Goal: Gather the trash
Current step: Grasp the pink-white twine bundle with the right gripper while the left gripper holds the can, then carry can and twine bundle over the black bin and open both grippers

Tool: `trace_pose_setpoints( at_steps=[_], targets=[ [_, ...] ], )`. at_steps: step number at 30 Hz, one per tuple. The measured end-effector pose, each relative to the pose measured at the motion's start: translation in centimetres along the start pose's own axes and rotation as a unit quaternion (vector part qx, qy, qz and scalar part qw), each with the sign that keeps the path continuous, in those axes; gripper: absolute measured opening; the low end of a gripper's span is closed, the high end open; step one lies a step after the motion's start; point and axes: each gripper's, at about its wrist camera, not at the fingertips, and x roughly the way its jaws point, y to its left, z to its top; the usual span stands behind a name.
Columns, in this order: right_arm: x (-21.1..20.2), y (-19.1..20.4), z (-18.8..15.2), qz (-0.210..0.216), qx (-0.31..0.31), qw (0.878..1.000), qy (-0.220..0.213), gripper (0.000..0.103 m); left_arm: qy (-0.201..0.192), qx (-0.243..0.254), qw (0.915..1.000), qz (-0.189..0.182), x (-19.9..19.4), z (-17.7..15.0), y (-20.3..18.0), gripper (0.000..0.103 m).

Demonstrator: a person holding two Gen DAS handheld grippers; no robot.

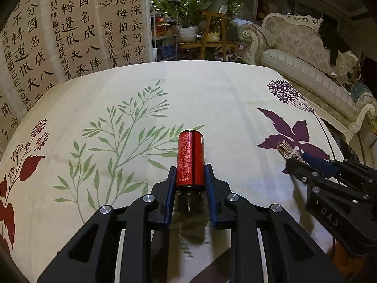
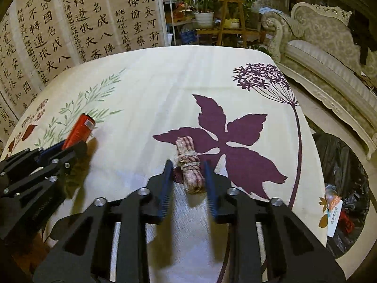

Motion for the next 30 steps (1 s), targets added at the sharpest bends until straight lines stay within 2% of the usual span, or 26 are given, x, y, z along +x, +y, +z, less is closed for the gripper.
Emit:
trace_pose_setpoints(
  at_steps=[2, 8, 14, 23, 30],
  targets=[
    [0.0, -0.1, 0.0, -0.003, -0.004, 1.0, 0.0, 0.015, -0.001, -0.001, 1.0, -0.001, 0.0, 0.0, 0.0, 0.025],
    [-0.9, -0.4, -0.5, -0.007, 0.002, 1.0, -0.013, 0.015, -0.002, 0.0, 1.0, -0.004, -0.1, -0.1, -0.2, 0.025],
    [-3.2, -2.2, -1.2, -0.023, 0.021, 0.999, -0.041, 0.015, -0.011, 0.007, 0.9998, -0.013, -0.6, 0.0, -2.0, 0.025],
    [-6.8, -6.9, -2.7, -0.088, 0.058, 0.991, -0.08, 0.015, -0.031, 0.037, 0.9975, -0.052, -1.8, 0.1, -7.5, 0.025],
    [-9.0, -12.3, -4.3, -0.133, 0.106, 0.981, -0.097, 0.015, -0.053, 0.077, 0.9908, -0.098, -2.7, 0.4, -13.3, 0.025]
  ],
)
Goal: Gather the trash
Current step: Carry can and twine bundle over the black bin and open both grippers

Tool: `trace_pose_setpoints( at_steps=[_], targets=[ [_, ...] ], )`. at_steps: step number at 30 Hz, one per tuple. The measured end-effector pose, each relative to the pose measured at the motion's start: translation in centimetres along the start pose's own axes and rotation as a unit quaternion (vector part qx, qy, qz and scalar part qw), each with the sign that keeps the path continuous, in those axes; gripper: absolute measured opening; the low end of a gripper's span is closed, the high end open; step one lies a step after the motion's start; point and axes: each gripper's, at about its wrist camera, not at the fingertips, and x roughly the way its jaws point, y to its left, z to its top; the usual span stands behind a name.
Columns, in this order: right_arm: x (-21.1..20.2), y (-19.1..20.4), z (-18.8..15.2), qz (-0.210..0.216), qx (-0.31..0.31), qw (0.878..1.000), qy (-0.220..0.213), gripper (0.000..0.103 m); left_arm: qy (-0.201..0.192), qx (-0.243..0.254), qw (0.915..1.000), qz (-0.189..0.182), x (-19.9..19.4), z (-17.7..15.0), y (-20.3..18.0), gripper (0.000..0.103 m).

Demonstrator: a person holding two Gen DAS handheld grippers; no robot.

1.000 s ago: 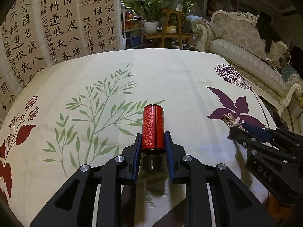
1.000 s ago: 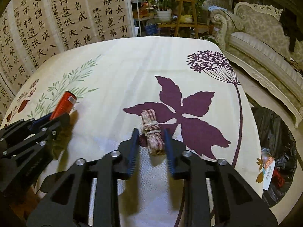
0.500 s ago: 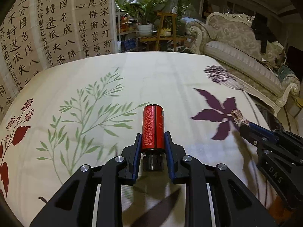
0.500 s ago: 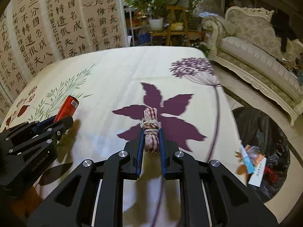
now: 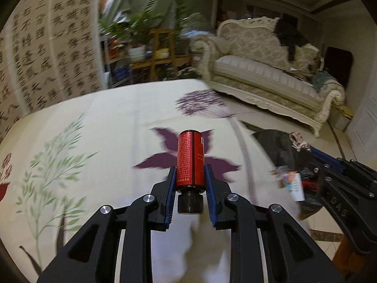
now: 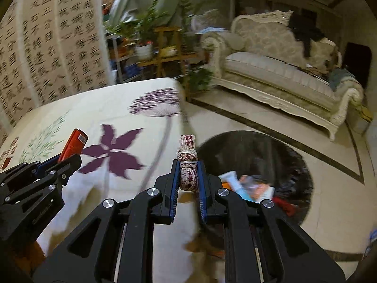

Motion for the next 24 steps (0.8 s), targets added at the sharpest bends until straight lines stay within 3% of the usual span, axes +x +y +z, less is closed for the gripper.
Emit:
trace_pose_setpoints(
  at_steps=[12, 24],
  targets=[
    [1.0, -7.0, -0.7, -0.044, 0.057, 0.997, 0.002, 0.015, -0.008, 0.065, 0.9968, -0.045, 2.8, 2.0, -8.3, 0.025],
    [2.6, -10.5, -0.9, -0.057, 0.089, 0.994, 0.01, 0.02, 0.019, 0.091, 0.9943, -0.052, 6.5, 2.5, -11.7, 0.027]
  ],
)
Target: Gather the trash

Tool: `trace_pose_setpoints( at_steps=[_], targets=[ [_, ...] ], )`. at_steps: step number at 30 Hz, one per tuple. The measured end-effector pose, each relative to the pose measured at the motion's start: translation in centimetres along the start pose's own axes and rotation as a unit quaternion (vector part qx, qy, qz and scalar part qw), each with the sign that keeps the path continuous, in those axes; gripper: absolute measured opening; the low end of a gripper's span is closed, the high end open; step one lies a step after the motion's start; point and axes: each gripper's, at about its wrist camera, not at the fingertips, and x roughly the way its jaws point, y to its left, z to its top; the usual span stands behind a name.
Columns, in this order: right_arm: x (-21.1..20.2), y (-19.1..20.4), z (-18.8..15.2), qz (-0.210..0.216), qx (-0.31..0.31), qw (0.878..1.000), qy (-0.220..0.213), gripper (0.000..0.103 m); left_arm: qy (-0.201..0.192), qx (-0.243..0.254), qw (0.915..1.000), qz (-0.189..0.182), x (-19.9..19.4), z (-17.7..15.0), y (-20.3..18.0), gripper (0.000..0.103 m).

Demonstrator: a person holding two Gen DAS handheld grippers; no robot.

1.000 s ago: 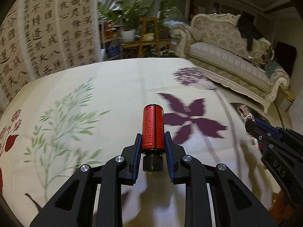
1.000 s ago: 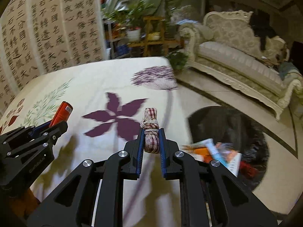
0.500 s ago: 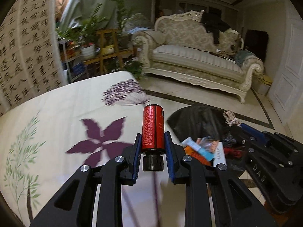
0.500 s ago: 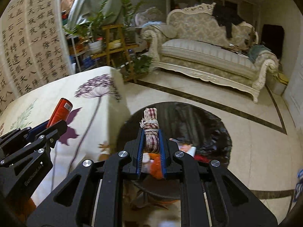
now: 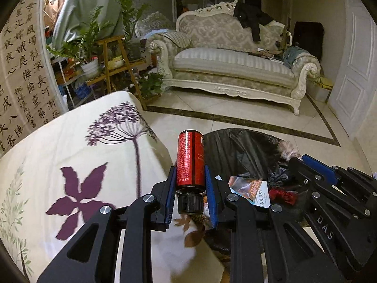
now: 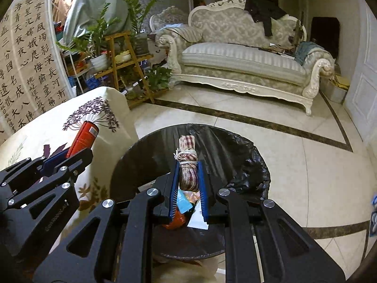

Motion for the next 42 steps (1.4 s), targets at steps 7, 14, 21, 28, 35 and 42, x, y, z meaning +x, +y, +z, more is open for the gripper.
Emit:
trace_pose_setpoints(
  at_steps=[7, 14, 21, 28, 35, 42],
  targets=[
    [-0.4, -0.8, -0.2, -0.012, 0.014, 1.0, -0.007, 0.039, -0.009, -0.007, 0.9999, 0.011, -0.3, -0.2, 0.0, 0.059],
    [-1.6, -0.7, -0.2, -0.024, 0.014, 0.999, -0.021, 0.053, -0.015, -0.029, 0.9993, 0.015, -1.3, -0.5, 0.9, 0.073],
    [-3.5, -0.6, -0.6, -0.027, 0.011, 0.999, -0.034, 0.06, -0.017, -0.042, 0.9988, 0.016, -2.7, -1.0, 1.8, 0.077],
    [-5.5, 0.1, -1.4, -0.028, 0.004, 0.999, -0.046, 0.071, -0.027, -0.044, 0.9984, 0.024, -5.3, -2.2, 2.1, 0.08],
    [-7.8, 0.5, -2.5, -0.028, 0.0, 0.998, -0.057, 0.072, -0.038, -0.051, 0.9974, 0.034, -7.6, -3.3, 2.4, 0.083],
    [-10.2, 0.6, -3.2, -0.027, -0.001, 0.997, -0.068, 0.072, -0.046, -0.053, 0.9968, 0.039, -9.9, -4.7, 2.5, 0.084]
  ],
)
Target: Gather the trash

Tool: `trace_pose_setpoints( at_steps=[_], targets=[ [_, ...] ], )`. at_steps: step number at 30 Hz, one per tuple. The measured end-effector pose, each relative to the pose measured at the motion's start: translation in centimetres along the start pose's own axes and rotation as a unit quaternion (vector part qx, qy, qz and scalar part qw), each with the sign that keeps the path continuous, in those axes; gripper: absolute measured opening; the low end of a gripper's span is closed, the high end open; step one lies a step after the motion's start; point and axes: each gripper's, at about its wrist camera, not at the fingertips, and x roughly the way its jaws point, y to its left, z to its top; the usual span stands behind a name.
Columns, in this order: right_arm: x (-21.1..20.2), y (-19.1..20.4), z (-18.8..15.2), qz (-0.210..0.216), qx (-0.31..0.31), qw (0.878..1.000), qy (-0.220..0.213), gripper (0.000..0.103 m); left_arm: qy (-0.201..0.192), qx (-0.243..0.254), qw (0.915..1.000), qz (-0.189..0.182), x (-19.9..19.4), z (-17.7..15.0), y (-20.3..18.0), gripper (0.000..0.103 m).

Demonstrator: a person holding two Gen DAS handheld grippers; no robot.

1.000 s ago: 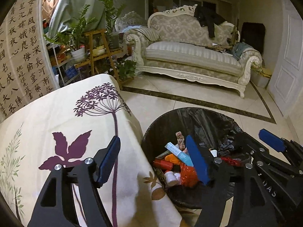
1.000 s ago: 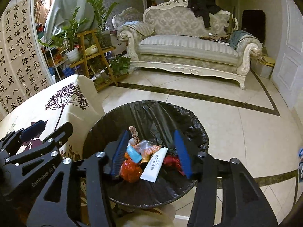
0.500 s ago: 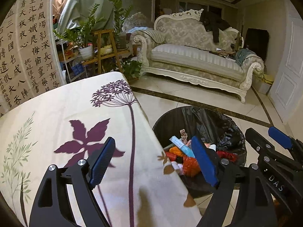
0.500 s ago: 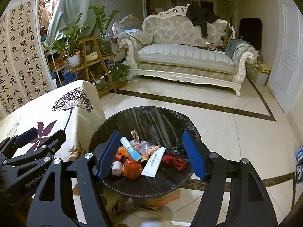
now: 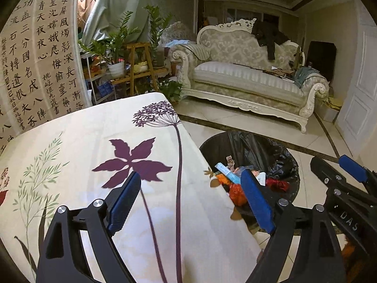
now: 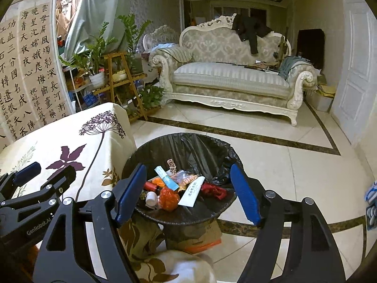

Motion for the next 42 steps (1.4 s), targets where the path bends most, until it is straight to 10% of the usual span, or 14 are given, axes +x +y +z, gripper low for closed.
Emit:
trace_pose_setpoints(
  at_steps=[42],
  targets=[
    [-3.1, 0.7, -1.1, 0.002, -0.003, 1.0, -0.017, 0.073, -0.02, -0.013, 0.9997, 0.006, -2.9, -1.2, 0.9, 0.084]
  ],
)
